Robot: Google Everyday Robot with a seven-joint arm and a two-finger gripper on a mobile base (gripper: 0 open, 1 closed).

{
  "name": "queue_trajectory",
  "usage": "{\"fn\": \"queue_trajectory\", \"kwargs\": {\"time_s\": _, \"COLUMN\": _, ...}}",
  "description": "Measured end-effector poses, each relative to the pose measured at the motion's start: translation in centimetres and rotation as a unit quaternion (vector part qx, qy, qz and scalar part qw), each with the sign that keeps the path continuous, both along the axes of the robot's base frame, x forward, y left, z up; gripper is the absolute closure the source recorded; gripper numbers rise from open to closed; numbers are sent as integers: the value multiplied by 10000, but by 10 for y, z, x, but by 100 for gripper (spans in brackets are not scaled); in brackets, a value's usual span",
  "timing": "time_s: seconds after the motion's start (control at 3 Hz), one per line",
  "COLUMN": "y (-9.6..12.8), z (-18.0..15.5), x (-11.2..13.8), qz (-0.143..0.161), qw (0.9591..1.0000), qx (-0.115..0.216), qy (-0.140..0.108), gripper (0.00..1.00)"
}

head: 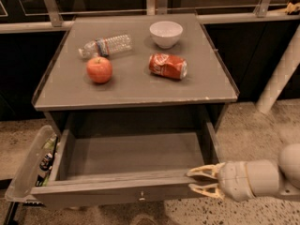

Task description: Open top drawer

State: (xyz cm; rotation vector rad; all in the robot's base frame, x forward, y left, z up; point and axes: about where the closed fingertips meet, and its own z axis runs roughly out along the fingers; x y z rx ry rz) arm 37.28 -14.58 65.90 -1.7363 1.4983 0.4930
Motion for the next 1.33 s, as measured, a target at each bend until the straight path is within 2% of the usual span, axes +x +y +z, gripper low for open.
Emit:
{"fn": "queue_trajectory", "kwargs": {"time_s": 0.33, "y": 1, "z": 2, "x": 0, "qz": 0, "qw": 10000, "qx": 0, "qy": 0, "gripper": 70}}
{"fn": "queue_trajectory", "kwargs": {"time_s": 1.33, "y": 1, "z": 2, "x": 0, "qz": 1, "qw": 10000, "qx": 0, "qy": 0, "gripper": 0}}
